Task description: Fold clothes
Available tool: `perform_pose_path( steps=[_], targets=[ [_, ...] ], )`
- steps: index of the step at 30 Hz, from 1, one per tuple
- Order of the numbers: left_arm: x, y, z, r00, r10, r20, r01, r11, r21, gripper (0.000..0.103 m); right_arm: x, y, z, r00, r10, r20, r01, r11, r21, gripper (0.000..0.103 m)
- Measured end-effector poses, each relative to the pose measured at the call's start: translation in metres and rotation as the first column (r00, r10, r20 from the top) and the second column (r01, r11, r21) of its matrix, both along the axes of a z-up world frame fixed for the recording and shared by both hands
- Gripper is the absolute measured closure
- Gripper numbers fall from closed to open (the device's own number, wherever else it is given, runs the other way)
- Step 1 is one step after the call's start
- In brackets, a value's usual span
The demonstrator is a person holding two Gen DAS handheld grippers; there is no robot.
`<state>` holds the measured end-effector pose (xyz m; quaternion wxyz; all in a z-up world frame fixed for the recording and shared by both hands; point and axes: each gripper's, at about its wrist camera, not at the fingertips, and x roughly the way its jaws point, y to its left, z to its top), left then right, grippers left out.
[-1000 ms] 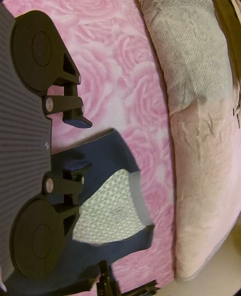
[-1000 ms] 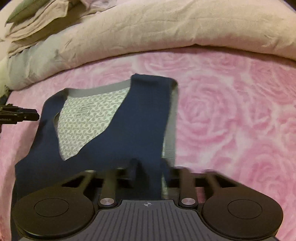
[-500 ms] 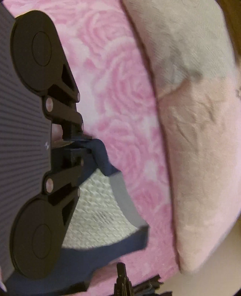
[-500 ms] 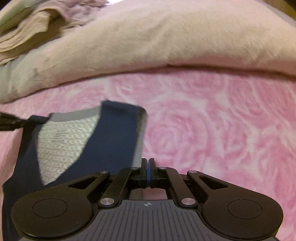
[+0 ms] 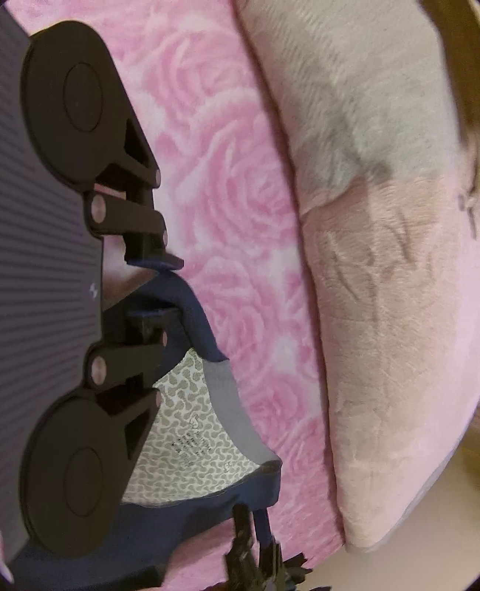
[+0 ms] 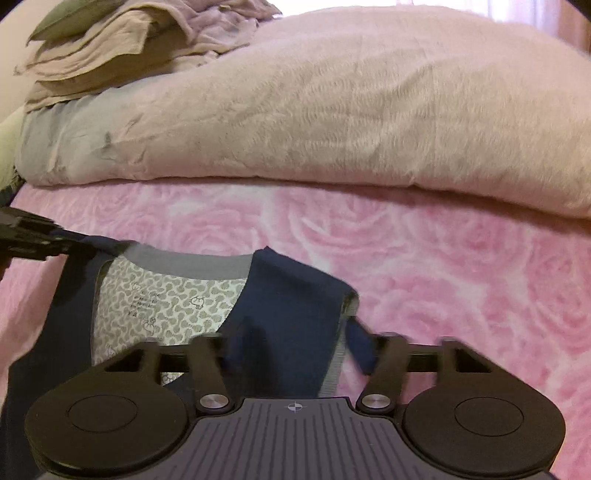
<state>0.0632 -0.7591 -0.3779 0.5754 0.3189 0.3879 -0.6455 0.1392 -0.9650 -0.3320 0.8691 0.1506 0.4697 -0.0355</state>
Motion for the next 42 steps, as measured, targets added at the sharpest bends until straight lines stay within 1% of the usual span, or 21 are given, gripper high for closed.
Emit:
perform_pose_path(
  steps=[1, 3, 4, 5, 7, 8, 9, 10, 11, 13, 15, 21, 25, 26, 28, 29, 33, 35, 38, 39, 42],
  targets=[
    [-0.003, -0.001, 0.000, 0.999, -0.032, 0.020, 0.032, 0.999, -0.003, 0.077, 0.002, -0.002, -0.003, 1.000, -0.011, -0.006, 0.012, 1.000, 0.020, 0.059],
    [-0.008, -0.002, 0.001, 0.994, -0.096, 0.060, 0.097, 0.995, -0.008, 0.072, 0.003, -0.005, -0.005, 0.999, -0.033, -0.007, 0.033, 0.998, 0.048, 0.063],
    [-0.011, -0.003, 0.002, 0.989, -0.127, 0.080, 0.129, 0.992, -0.009, 0.072, 0.004, -0.007, -0.006, 0.999, -0.047, -0.009, 0.048, 0.997, 0.061, 0.084],
    [-0.013, -0.004, 0.002, 0.982, -0.159, 0.100, 0.161, 0.987, -0.010, 0.072, 0.004, -0.010, -0.006, 0.998, -0.061, -0.012, 0.062, 0.995, 0.074, 0.094],
    [-0.019, -0.005, 0.003, 0.965, -0.221, 0.140, 0.224, 0.975, -0.010, 0.073, 0.005, -0.013, -0.006, 0.997, -0.077, -0.020, 0.079, 0.993, 0.087, 0.101],
    [-0.021, -0.006, 0.003, 0.955, -0.251, 0.160, 0.255, 0.967, -0.008, 0.077, 0.005, -0.014, -0.006, 0.996, -0.080, -0.025, 0.082, 0.993, 0.088, 0.102],
    [-0.024, -0.006, 0.004, 0.943, -0.281, 0.180, 0.286, 0.958, -0.007, 0.100, 0.006, -0.012, -0.004, 0.997, -0.070, -0.031, 0.072, 0.995, 0.071, 0.102],
    [-0.027, -0.007, 0.004, 0.930, -0.310, 0.200, 0.317, 0.948, -0.004, 0.102, 0.007, -0.011, -0.003, 0.997, -0.061, -0.038, 0.063, 0.997, 0.054, 0.102],
    [-0.028, -0.008, 0.004, 0.926, -0.316, 0.206, 0.325, 0.946, -0.013, 0.102, 0.008, -0.010, 0.001, 0.998, -0.058, -0.029, 0.060, 0.997, 0.038, 0.103],
    [-0.020, -0.014, 0.008, 0.954, -0.256, 0.153, 0.267, 0.962, -0.053, 0.102, 0.010, -0.008, 0.007, 0.999, -0.053, -0.011, 0.053, 0.999, 0.007, 0.103],
    [-0.010, -0.023, 0.005, 0.978, -0.181, 0.106, 0.187, 0.981, -0.058, 0.102, 0.009, -0.011, 0.006, 0.998, -0.069, -0.007, 0.069, 0.998, 0.002, 0.103],
    [0.005, -0.027, -0.011, 0.997, -0.074, 0.034, 0.075, 0.997, -0.030, 0.101, 0.006, -0.017, 0.003, 0.993, -0.116, 0.006, 0.116, 0.993, -0.015, 0.103],
    [0.007, -0.021, 0.001, 0.998, -0.055, 0.039, 0.057, 0.996, -0.071, 0.096, 0.004, -0.021, 0.001, 0.989, -0.146, 0.015, 0.147, 0.989, -0.025, 0.102],
    [0.007, -0.019, 0.003, 0.998, -0.050, 0.040, 0.053, 0.995, -0.081, 0.095, 0.003, -0.023, 0.000, 0.988, -0.154, 0.017, 0.154, 0.988, -0.027, 0.101],
    [0.009, -0.012, 0.012, 0.998, -0.037, 0.044, 0.041, 0.994, -0.105, 0.095, 0.002, -0.025, -0.001, 0.985, -0.169, 0.022, 0.170, 0.985, -0.032, 0.044],
    [0.011, -0.006, 0.018, 0.999, -0.028, 0.047, 0.033, 0.992, -0.118, 0.095, -0.004, -0.022, 0.005, 0.984, -0.173, 0.048, 0.176, 0.983, -0.056, 0.036],
    [0.006, 0.031, 0.037, 0.999, -0.011, 0.047, 0.017, 0.991, -0.135, 0.092, -0.032, -0.003, 0.028, 0.987, -0.129, 0.099, 0.139, 0.985, -0.100, 0.035],
    [-0.003, 0.057, 0.044, 1.000, -0.019, 0.010, 0.020, 0.991, -0.135, 0.092, -0.053, 0.015, 0.038, 0.986, -0.113, 0.125, 0.120, 0.992, -0.045, 0.035],
    [-0.033, 0.101, 0.046, 0.993, -0.096, -0.070, 0.089, 0.991, -0.102, 0.092, -0.085, 0.047, 0.047, 0.985, -0.081, 0.150, 0.071, 0.995, 0.071, 0.036],
    [-0.043, 0.114, 0.044, 0.988, -0.119, -0.099, 0.111, 0.991, -0.080, 0.092, -0.095, 0.054, 0.043, 0.988, -0.062, 0.139, 0.052, 0.996, 0.075, 0.036],
    [-0.069, 0.162, 0.036, 0.981, -0.110, -0.160, 0.112, 0.994, -0.002, 0.092, -0.128, 0.073, 0.031, 0.994, -0.004, 0.105, -0.005, 0.996, 0.087, 0.036]
  ],
)
